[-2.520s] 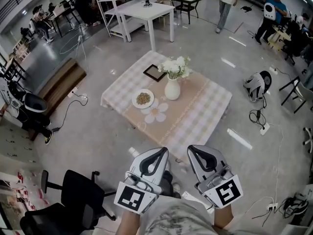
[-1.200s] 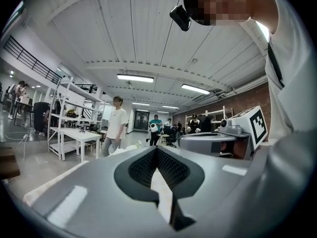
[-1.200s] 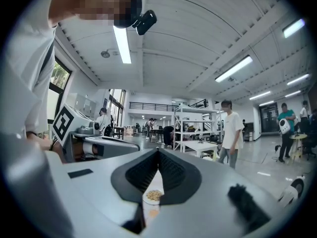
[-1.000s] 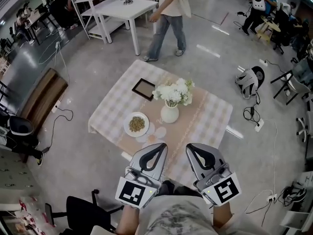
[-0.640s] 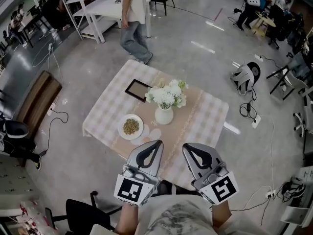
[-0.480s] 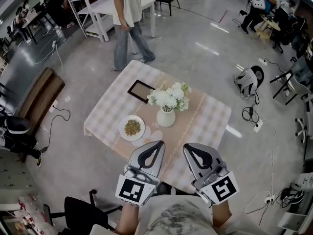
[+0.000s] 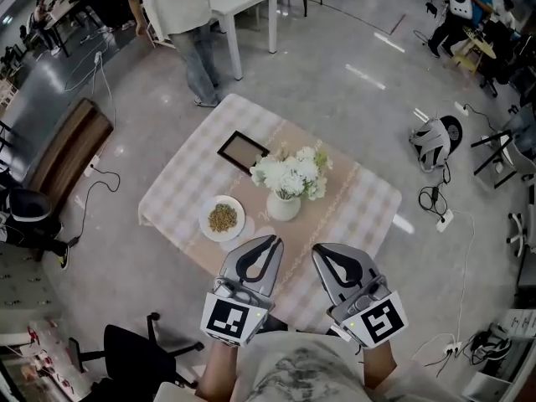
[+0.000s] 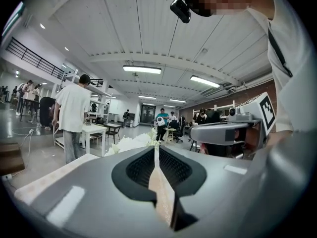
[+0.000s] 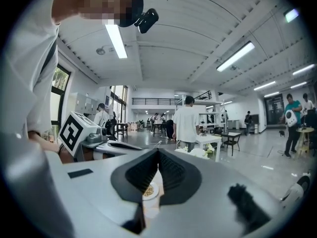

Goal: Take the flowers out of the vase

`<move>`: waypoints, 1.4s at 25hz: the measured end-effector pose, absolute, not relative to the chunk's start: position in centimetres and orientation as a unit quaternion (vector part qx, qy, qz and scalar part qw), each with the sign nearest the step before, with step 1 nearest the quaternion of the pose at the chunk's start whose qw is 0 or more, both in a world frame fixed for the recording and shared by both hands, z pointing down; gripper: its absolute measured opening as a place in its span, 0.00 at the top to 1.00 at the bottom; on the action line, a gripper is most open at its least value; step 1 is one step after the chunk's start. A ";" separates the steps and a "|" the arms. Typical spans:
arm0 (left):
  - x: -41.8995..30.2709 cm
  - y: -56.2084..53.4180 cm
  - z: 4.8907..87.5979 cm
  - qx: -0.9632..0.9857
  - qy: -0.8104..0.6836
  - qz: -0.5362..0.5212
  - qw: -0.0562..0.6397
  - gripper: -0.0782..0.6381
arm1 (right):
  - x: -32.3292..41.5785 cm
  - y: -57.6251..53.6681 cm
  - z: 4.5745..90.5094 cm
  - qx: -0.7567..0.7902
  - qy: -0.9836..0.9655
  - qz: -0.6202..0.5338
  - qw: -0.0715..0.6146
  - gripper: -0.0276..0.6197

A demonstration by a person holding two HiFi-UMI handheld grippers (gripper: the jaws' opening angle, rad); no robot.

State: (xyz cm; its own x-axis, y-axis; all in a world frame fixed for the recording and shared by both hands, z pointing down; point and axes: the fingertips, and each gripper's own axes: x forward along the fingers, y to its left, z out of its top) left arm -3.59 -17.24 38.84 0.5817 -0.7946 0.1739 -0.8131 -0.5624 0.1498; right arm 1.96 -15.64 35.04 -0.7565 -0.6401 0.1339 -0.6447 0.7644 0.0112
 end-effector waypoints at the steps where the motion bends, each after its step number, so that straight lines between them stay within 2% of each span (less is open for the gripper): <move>1: -3.5 -17.6 39.2 0.882 -0.457 0.045 0.109 0.83 | 2.1 -15.9 35.2 0.342 -0.937 0.020 0.066 0.93; 17: -2.4 -21.8 43.4 0.885 -0.452 0.074 0.084 0.75 | 2.9 -18.2 38.1 0.337 -0.937 0.044 0.087 0.93; 35: -2.1 -25.6 47.3 0.875 -0.465 0.073 0.112 0.56 | 4.0 -19.4 39.7 0.348 -0.930 0.063 0.094 0.93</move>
State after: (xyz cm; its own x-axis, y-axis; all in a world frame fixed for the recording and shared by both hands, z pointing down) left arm -2.09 -25.58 47.33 0.5570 -0.7975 0.2317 -0.8301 -0.5428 0.1274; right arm 3.95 -19.41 39.65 -0.7394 -0.6363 0.2199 -0.6603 0.7492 -0.0523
